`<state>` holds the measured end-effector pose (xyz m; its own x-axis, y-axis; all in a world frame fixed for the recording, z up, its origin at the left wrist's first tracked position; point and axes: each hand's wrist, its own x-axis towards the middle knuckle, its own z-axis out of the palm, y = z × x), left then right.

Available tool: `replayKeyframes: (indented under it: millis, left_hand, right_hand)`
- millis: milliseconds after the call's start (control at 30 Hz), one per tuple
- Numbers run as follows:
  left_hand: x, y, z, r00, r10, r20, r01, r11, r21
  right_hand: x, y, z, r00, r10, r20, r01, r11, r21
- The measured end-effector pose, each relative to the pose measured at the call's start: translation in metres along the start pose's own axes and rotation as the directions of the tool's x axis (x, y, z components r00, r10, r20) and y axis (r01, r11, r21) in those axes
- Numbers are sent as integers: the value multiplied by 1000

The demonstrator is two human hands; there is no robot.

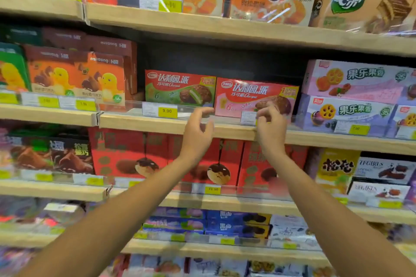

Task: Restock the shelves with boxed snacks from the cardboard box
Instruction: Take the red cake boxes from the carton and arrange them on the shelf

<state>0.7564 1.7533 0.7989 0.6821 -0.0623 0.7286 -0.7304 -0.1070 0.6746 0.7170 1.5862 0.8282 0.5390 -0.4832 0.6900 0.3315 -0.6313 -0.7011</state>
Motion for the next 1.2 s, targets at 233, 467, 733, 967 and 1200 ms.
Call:
replayKeyframes:
  millis: [233, 467, 733, 967, 1200]
  left_hand:
    - [-127, -79, -47, 920, -343, 190, 351, 936, -11]
    - [-255, -171, -98, 650, -656, 383, 686, 724, 77]
    - [-420, -275, -145, 301, -910, 285, 864, 387, 323]
    - [-546, -363, -174, 59, -993, 101, 887, 98, 451]
    - [-645, -454, -174, 43, -999, -5, 907, 37, 419]
  right_hand:
    - [-135, 45, 35, 936, 127, 329, -156, 986, 61]
    - [-287, 124, 75, 704, 410, 580, -405, 903, -146]
    - [-454, 208, 104, 253, 660, 707, -432, 731, -528]
    - [-584, 289, 150, 10, 807, 591, -548, 499, -672]
    - [-703, 387, 209, -112, 890, 441, -562, 310, -767]
